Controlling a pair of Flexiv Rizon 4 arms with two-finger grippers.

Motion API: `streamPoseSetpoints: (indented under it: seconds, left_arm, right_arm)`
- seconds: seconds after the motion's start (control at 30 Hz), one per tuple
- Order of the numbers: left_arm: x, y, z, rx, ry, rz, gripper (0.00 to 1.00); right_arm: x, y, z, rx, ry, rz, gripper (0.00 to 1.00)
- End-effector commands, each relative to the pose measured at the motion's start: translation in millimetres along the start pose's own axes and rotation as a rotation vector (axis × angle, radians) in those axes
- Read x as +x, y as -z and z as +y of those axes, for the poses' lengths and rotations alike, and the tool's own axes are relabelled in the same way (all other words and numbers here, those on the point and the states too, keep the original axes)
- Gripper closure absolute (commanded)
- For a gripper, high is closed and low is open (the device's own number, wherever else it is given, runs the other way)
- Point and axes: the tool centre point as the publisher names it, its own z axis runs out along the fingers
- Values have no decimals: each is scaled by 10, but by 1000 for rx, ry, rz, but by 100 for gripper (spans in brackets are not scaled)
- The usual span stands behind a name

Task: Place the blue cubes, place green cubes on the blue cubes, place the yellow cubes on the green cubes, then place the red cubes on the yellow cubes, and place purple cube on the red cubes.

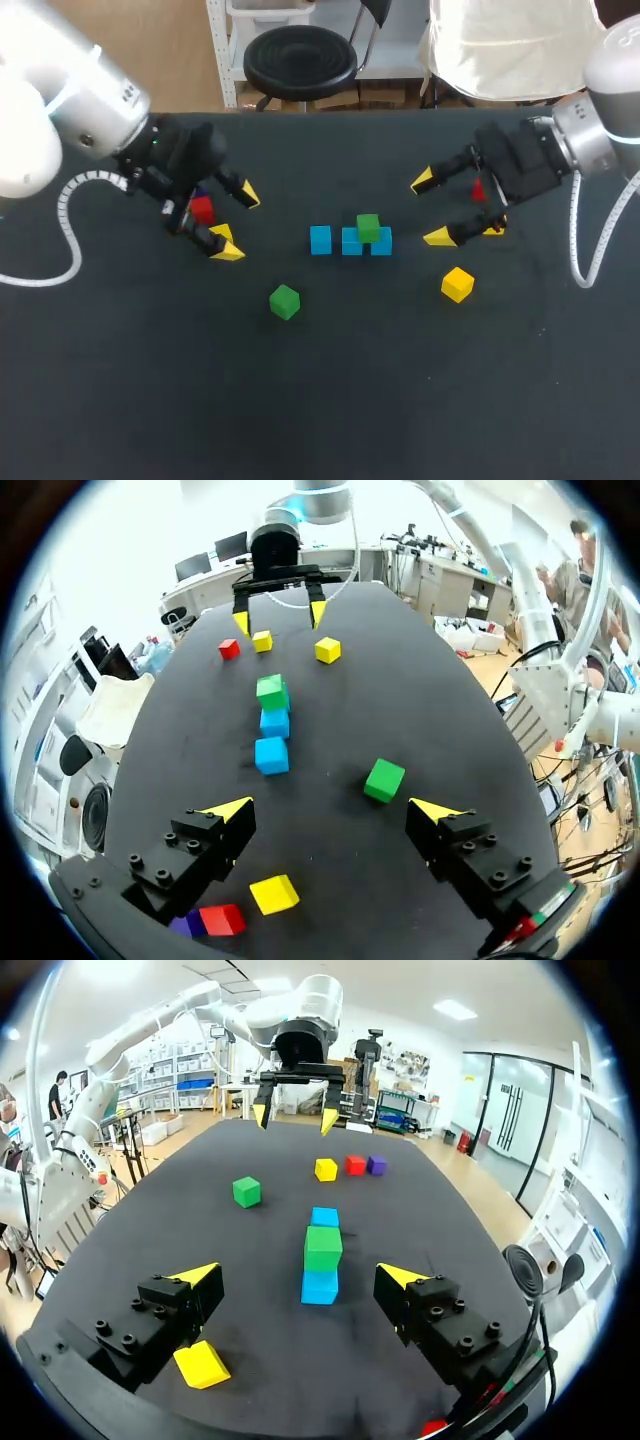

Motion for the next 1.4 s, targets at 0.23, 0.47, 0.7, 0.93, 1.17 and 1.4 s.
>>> streamPoseSetpoints:
  seconds: [0.23,0.47,0.7,0.93,1.17,1.4]
  left_arm:
    - [32,1,22,5,-4,-10,0]
    - [32,1,22,5,-4,-10,0]
    - [-74,-253,-361,84,-230,176,0]
    - [129,-363,-482,108,-251,140,0]
    - [135,-548,-520,232,-347,78,0]
    - [101,-641,-442,261,-352,73,0]
  right_arm:
    - [2,0,1,0,1,-1,0]
    - [2,0,1,0,1,-1,0]
    - [2,0,1,0,1,-1,0]
    - [2,0,1,0,1,-1,0]
    - [2,0,1,0,1,-1,0]
    - [2,0,1,0,1,-1,0]
